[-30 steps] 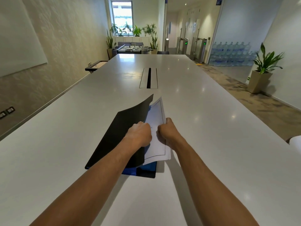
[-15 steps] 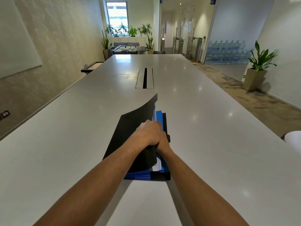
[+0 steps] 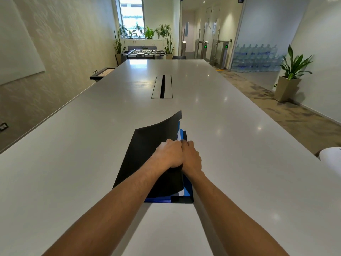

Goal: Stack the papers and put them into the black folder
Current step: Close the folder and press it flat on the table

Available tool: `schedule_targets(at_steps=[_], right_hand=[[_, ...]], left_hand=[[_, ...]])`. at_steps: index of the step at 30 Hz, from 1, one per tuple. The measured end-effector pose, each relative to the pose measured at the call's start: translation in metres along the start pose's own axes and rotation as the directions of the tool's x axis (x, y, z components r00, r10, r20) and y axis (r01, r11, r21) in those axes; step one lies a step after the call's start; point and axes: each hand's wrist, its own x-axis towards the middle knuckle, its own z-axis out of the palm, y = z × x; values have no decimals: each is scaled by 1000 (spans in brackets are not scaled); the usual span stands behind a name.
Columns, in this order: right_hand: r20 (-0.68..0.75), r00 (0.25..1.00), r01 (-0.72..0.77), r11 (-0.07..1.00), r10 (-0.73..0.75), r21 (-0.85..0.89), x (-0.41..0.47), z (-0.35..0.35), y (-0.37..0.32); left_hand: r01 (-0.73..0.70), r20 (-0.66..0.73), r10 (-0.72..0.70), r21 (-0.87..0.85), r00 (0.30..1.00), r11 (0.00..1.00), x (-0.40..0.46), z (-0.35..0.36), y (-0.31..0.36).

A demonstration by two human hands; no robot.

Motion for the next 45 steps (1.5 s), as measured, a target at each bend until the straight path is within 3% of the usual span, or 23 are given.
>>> schedule_targets(at_steps=[4, 11, 15, 17, 21, 27, 31, 45], right_hand=[[-124, 990, -58, 998, 61, 31, -2, -10, 19], [-236, 943, -186, 958, 236, 217, -4, -16, 42], [-211, 955, -145, 950, 207, 277, -6, -6, 52], [-211, 965, -96, 957, 157, 274, -9, -3, 53], [-172, 985, 45, 973, -5, 228, -14, 1, 51], [-120, 969, 221, 975, -216, 31, -16, 5, 50], [-78, 961, 260, 962, -266, -84, -17, 4, 48], [54, 969, 248, 944, -241, -218, -18, 9, 44]], left_hand=[[-18, -18, 17, -46, 1000, 999, 3, 14, -4], [-89, -24, 94, 146, 995, 985, 3, 33, -1], [-79, -48, 95, 258, 994, 963, 4, 46, -10], [-46, -110, 73, 225, 991, 973, 5, 54, -18], [-60, -305, 65, 26, 950, 998, 8, 70, -36], [-141, -393, 36, -242, 919, 960, 12, 79, -50], [-238, -372, 148, -209, 916, 949, 12, 85, -51], [-249, -365, 204, -80, 908, 965, 14, 88, -49]])
